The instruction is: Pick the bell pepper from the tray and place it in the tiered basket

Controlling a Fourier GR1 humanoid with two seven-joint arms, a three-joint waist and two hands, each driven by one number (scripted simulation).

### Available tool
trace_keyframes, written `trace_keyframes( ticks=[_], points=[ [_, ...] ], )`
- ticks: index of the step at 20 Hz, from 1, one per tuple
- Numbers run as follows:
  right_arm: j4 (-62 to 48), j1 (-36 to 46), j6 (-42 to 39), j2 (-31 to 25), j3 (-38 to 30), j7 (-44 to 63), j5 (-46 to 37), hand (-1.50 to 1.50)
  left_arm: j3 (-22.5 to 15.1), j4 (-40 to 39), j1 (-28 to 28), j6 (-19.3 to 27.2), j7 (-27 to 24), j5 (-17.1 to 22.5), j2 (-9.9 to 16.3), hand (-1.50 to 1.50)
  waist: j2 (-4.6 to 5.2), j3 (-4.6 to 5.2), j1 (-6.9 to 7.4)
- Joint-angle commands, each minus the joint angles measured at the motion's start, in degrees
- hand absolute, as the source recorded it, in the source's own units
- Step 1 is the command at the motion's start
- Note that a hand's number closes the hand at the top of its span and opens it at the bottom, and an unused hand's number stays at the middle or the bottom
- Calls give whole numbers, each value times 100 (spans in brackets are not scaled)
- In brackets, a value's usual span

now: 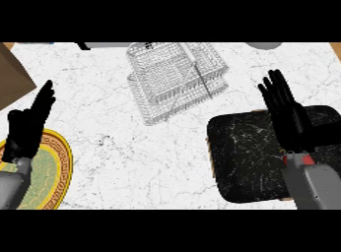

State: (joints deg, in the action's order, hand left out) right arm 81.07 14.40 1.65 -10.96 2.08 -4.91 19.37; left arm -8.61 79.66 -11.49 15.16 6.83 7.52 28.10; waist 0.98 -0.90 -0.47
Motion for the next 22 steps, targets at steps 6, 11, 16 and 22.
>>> trace_keyframes(
  ticks=[6, 11, 16, 22],
  points=[
    [1261, 845, -2843, -438, 1475, -110, 446, 150, -656, 651, -341, -219, -823, -694, 8, 0, -244, 83, 151],
    [981, -325, -1047, -973, 384, 166, -709, -150, -502, 1195, 354, -452, -1075, -661, 114, 0, -114, 89, 43],
    [1958, -636, -2157, -1818, -40, 335, -248, -150, -550, 1108, 439, -379, -1197, -978, -216, 0, -112, 91, -6],
    [2416, -150, -2995, -3728, 253, 1755, -1239, -150, -513, 1161, 463, -429, -1061, -875, -82, 0, -152, 124, -109]
  ],
)
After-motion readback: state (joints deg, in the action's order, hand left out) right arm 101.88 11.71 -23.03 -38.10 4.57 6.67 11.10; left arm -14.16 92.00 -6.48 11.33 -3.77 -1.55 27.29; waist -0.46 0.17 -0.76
